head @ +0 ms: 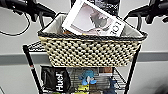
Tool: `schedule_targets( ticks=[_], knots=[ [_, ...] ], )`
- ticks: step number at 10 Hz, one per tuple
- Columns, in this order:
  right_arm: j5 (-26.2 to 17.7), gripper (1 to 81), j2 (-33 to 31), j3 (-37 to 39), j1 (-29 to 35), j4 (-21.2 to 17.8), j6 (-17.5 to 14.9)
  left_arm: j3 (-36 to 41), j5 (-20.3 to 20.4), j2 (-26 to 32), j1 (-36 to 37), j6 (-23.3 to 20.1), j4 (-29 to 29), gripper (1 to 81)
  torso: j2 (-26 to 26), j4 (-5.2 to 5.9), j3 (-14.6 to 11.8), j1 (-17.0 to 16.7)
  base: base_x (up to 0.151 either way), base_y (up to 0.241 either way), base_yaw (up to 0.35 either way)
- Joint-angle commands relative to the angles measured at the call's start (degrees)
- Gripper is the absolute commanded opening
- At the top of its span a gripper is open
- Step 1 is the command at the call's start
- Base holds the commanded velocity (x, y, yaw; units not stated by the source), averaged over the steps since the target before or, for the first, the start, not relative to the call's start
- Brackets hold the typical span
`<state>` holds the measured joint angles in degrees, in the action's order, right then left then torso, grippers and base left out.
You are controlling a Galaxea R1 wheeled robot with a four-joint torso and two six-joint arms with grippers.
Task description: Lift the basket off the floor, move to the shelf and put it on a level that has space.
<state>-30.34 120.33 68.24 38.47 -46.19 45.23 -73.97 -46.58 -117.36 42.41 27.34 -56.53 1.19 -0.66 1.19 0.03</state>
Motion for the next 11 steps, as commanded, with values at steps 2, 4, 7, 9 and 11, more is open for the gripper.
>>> schedule_targets(
  ticks=[2, 4, 7, 9, 11],
  knots=[
    [-0.5, 1.0, 6.08, 11.37, 8.85, 0.4, -1.19, -9.52, 0.27, -6.84, 7.46, -0.27, 1.07, 1.0, 0.0, 0.0, 0.0, 0.02, 0.0, 0.0, 0.0],
    [-4.28, 1.0, 8.19, 17.33, 9.9, 0.31, -2.94, -13.37, -0.62, -9.11, 7.46, -0.27, 2.47, 1.0, 0.0, 0.0, 0.02, 0.02, 0.0, 0.0, 0.0],
    [-4.81, 1.0, 11.09, 22.62, 7.8, 0.14, -6.81, -18.48, -1.94, -12.99, 7.46, -0.36, 5.2, 1.0, -0.02, 0.0, 0.07, 0.02, 0.0, 0.0, 0.0],
    [-4.9, 1.0, 14.25, 26.91, 6.65, -0.13, -9.36, -22.16, -1.85, -15.18, 6.85, -0.36, 6.25, 1.0, -0.02, 0.0, 0.09, 0.05, 0.0, 0.0, 0.0],
    [-5.51, 1.0, 17.41, 32.35, 6.47, -0.22, -11.82, -26.39, -2.37, -17.29, 6.58, -0.71, 6.25, 1.0, -0.04, 0.0, 0.09, 0.07, 0.0, 0.0, 0.0]
  ],
)
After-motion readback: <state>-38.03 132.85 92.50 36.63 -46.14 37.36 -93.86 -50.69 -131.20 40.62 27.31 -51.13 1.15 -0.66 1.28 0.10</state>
